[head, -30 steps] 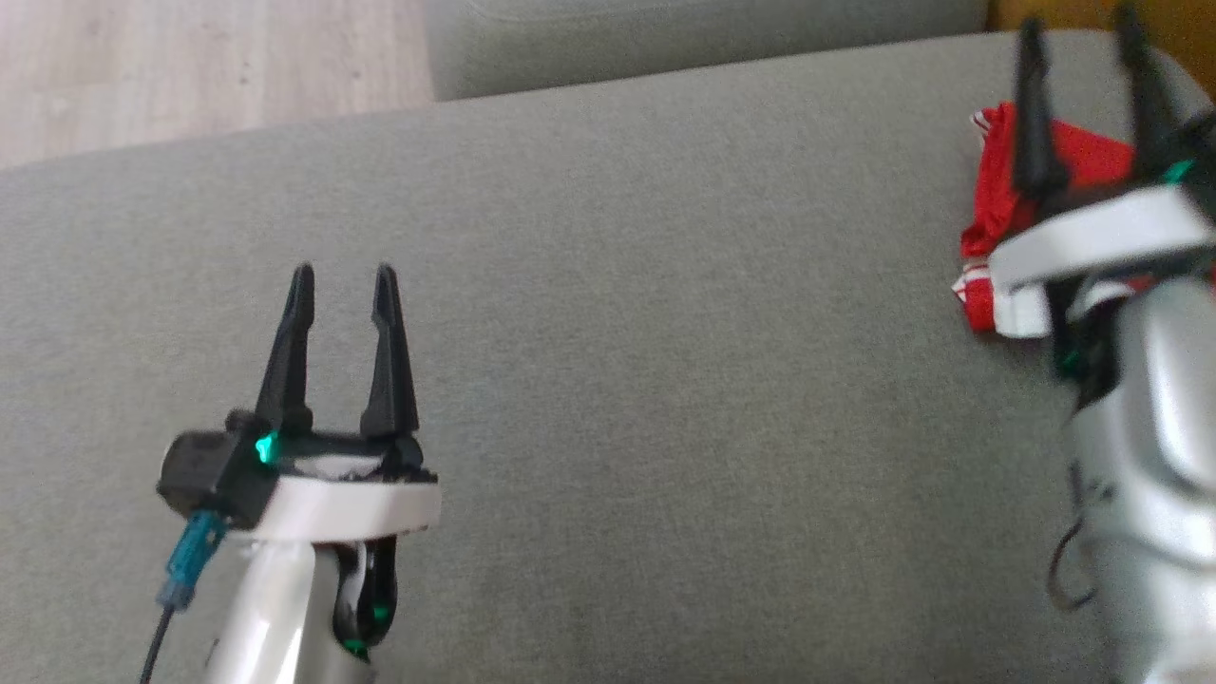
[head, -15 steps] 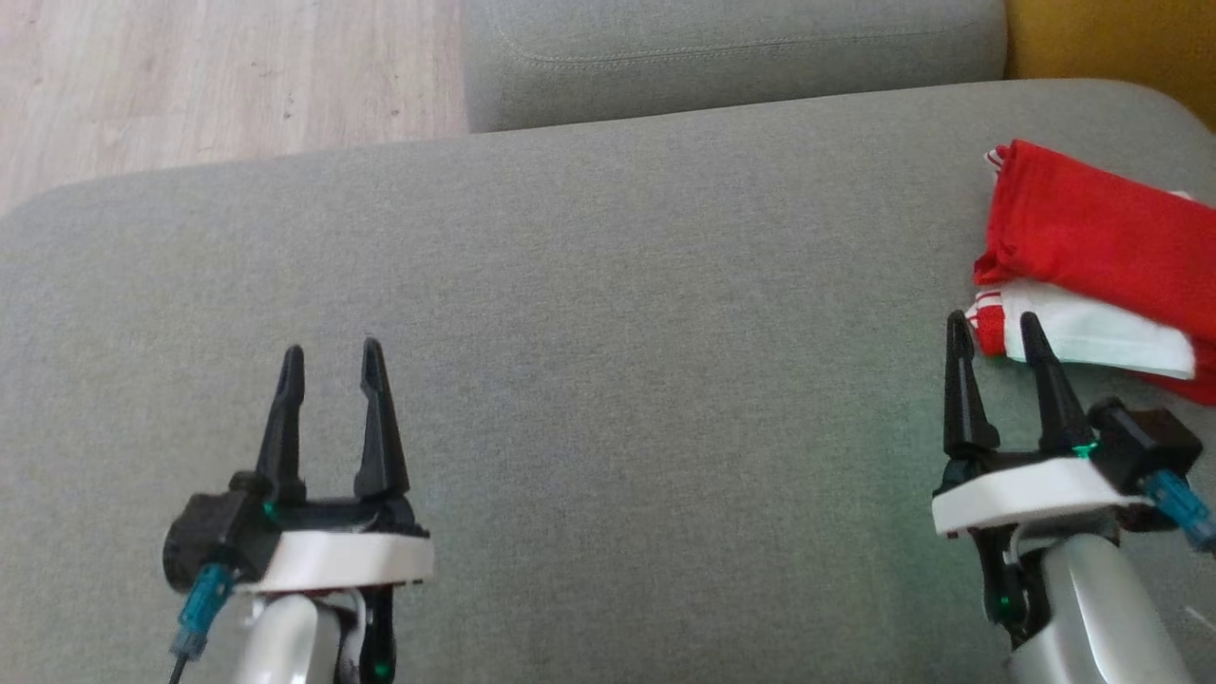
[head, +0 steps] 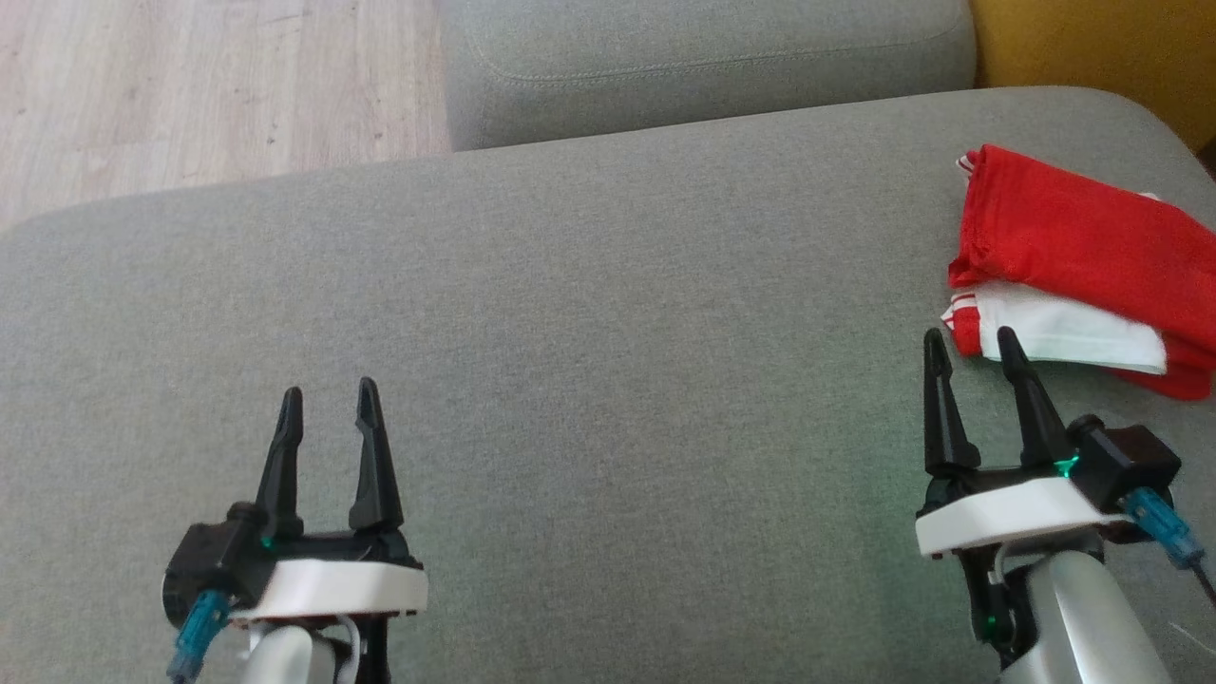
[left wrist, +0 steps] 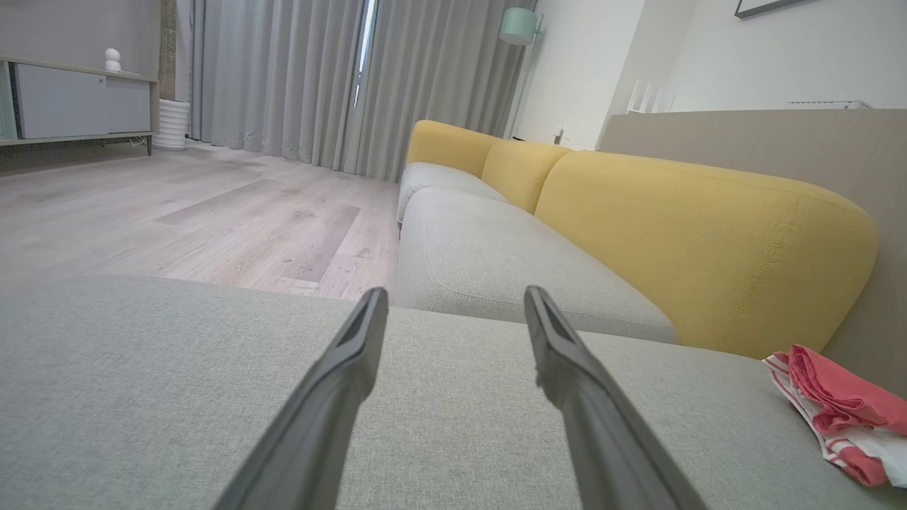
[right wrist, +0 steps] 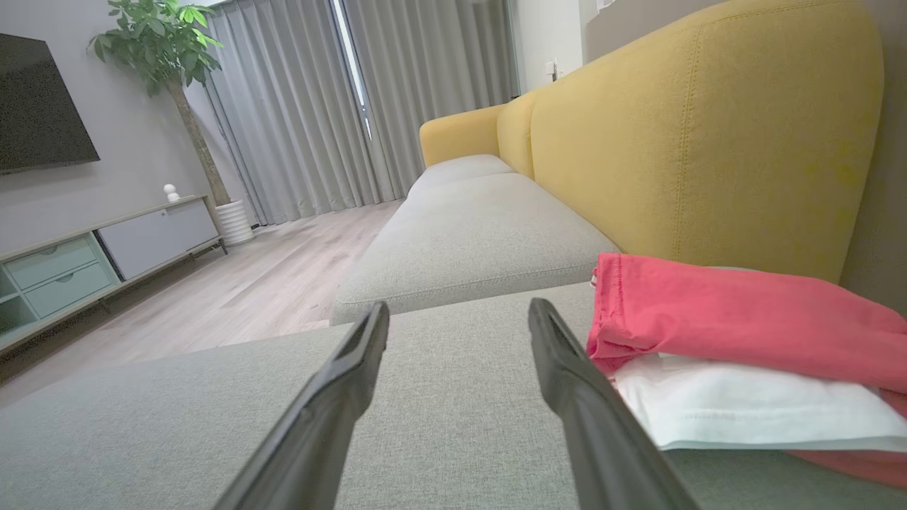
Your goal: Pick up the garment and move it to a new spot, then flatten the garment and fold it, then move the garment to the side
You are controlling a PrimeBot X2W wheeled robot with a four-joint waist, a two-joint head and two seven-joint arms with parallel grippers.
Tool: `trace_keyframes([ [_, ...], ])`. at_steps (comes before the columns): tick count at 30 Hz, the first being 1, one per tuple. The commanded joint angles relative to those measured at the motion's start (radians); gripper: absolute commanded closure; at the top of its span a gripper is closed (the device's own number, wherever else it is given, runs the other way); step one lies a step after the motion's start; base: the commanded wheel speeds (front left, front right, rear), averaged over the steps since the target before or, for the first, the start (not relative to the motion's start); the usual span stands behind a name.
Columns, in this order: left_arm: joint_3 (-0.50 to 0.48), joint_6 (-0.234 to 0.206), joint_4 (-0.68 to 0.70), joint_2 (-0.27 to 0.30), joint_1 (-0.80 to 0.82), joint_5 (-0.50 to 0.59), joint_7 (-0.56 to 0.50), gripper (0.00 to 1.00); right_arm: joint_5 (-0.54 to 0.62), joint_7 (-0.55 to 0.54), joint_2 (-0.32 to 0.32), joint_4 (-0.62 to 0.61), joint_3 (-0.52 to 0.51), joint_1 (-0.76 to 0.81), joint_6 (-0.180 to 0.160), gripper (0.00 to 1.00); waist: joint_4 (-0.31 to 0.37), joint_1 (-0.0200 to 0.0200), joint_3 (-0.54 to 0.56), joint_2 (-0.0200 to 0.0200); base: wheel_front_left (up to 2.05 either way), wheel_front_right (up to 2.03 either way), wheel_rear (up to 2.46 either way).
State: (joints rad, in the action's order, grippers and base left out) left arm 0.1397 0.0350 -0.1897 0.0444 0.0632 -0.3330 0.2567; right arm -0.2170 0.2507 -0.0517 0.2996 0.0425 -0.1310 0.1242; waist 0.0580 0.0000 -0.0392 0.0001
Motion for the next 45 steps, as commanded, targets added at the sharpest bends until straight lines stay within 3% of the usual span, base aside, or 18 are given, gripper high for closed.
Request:
trace_keyframes([
  [1,-0.036,-0.003,0.036,0.006,0.022,0.009,0.005,0.0,0.009,0.011,0.001,-0.029,0.029,-0.021,0.007,0.0,0.0,0.0,0.003,-0.0001,0.0,0.0,0.0],
  [24,-0.051,0.015,0.058,0.006,0.012,-0.048,0.005,0.0,0.005,0.011,0.001,-0.013,0.041,-0.022,0.007,0.0,0.0,0.0,-0.001,-0.0001,0.0,0.0,0.0],
  [25,-0.013,0.017,0.029,0.0,-0.009,-0.039,0.0,1.0,0.008,0.0,0.0,0.017,0.015,0.001,0.0,1.0,0.0,0.0,-0.001,-0.0001,0.0,0.0,0.0],
  [28,-0.009,0.017,-0.018,-0.001,-0.02,-0.039,0.0,1.0,0.008,-0.001,0.002,0.061,0.016,0.014,0.0,1.0,0.0,0.0001,-0.001,-0.0001,0.0,0.0,0.0],
  [45,-0.041,0.027,-0.024,0.001,-0.011,-0.208,-0.049,1.0,-0.187,-0.046,-0.003,0.045,-0.002,0.016,0.001,1.0,-0.008,0.0001,0.004,-0.0001,0.0,0.0,0.0],
])
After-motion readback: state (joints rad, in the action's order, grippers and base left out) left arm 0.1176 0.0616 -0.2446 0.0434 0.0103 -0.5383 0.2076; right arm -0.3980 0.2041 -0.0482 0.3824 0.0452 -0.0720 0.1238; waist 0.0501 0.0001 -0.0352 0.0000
